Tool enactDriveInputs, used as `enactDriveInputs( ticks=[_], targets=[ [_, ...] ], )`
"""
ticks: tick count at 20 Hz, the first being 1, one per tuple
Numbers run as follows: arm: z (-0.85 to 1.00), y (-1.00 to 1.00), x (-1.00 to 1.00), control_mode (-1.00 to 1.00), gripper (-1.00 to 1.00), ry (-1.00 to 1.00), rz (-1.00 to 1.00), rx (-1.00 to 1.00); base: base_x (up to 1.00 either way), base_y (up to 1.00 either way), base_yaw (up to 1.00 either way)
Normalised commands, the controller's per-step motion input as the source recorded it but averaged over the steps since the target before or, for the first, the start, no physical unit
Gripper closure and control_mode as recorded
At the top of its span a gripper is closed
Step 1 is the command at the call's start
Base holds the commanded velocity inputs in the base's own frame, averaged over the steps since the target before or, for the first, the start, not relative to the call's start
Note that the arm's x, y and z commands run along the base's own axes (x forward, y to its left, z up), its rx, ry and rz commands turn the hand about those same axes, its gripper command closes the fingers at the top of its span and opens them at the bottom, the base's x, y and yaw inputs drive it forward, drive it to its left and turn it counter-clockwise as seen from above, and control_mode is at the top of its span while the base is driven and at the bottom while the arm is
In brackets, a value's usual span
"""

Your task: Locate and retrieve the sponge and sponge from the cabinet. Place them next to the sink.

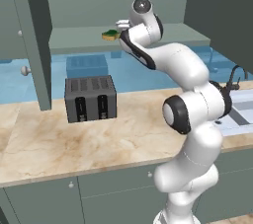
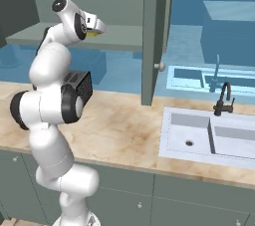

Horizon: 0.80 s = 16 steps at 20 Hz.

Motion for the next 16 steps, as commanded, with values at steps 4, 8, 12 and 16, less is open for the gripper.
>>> enactDriveInputs(
  ticks=[4, 8, 12, 16],
  targets=[
    [0.0, 0.0, 0.26, -1.0, -1.0, 0.0, 0.0, 0.0, 0.0, 0.0, 0.0],
    [-0.01, 0.02, 0.23, -1.0, -1.0, 0.0, 0.0, 0.0, 0.0, 0.0, 0.0],
    [-0.08, 0.03, 0.16, -1.0, -1.0, 0.03, 0.0, 0.0, 0.0, 0.0, 0.0],
    [-0.13, 0.03, 0.14, -1.0, -1.0, 0.03, -0.01, 0.0, 0.0, 0.0, 0.0]
  ],
)
